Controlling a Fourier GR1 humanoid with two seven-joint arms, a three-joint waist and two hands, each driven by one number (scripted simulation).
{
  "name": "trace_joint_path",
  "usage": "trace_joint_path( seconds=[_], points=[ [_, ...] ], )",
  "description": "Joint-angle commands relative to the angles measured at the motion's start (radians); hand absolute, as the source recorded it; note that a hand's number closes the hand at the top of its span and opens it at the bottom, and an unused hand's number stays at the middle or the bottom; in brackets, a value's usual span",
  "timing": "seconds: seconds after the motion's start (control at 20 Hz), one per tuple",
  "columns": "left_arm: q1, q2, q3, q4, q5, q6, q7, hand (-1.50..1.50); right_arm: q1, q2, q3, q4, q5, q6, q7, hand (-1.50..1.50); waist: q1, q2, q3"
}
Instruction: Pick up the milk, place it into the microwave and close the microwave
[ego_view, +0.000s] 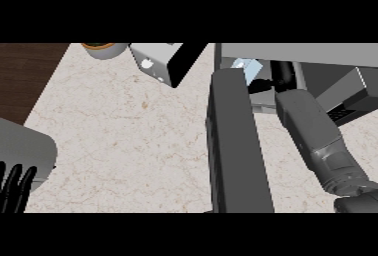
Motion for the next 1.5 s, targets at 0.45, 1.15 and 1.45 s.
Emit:
trace_joint_path(
  seconds=[0.45, 1.15, 1.45],
  points=[
    [-0.072, 0.026, -0.007, 0.022, -0.03, -0.001, 0.025, -1.5, -0.098, -0.026, -0.084, 0.114, -0.02, -0.299, 0.066, 1.5, 0.054, 0.036, 0.001],
    [-0.149, 0.03, -0.033, 0.033, -0.106, 0.025, 0.039, -1.5, -0.16, -0.072, 0.013, 0.175, 0.112, -0.557, 0.091, -1.5, 0.093, 0.056, 0.002],
    [-0.15, 0.025, -0.061, 0.03, -0.132, 0.022, 0.035, -1.5, -0.16, -0.028, -0.033, 0.202, 0.06, -0.387, 0.138, -1.5, 0.11, 0.057, 0.006]
  ],
)
